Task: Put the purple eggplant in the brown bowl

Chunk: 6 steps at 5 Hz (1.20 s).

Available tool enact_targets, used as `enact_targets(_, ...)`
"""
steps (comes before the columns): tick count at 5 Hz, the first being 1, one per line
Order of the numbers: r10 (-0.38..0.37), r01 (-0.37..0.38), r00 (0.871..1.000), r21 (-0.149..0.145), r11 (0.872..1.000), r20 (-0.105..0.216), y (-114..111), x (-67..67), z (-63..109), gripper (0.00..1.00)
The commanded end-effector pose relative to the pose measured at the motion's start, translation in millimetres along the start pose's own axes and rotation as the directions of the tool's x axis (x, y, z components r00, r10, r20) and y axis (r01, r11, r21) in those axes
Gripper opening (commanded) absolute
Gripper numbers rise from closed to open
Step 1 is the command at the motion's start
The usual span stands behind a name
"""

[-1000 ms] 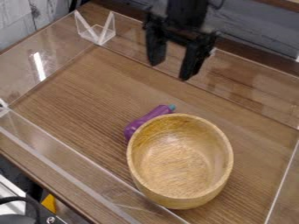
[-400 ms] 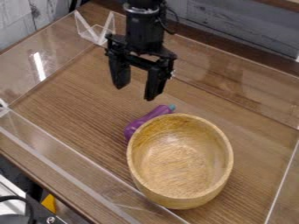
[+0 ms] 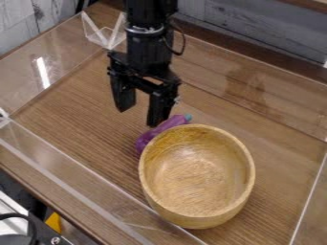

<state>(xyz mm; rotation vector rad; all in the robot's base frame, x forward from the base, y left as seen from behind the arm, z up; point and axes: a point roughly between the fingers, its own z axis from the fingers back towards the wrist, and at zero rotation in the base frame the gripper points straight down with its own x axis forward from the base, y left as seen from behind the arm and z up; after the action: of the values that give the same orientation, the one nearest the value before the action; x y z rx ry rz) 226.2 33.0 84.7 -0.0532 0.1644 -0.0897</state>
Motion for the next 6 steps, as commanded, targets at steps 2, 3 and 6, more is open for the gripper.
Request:
enact_targets(2, -0.052, 0.049, 0.995, 0.033, 0.998, 0.088, 11, 2.2, 8.6, 1.0)
enact_targets(3, -0.035, 0.031, 0.994, 0.036, 0.999, 0.108, 9, 3.3, 4.6, 1.0)
enact_targets(6, -0.061, 0.054, 0.985, 0.048, 0.997, 0.162, 16, 6.2, -2.8, 1.0)
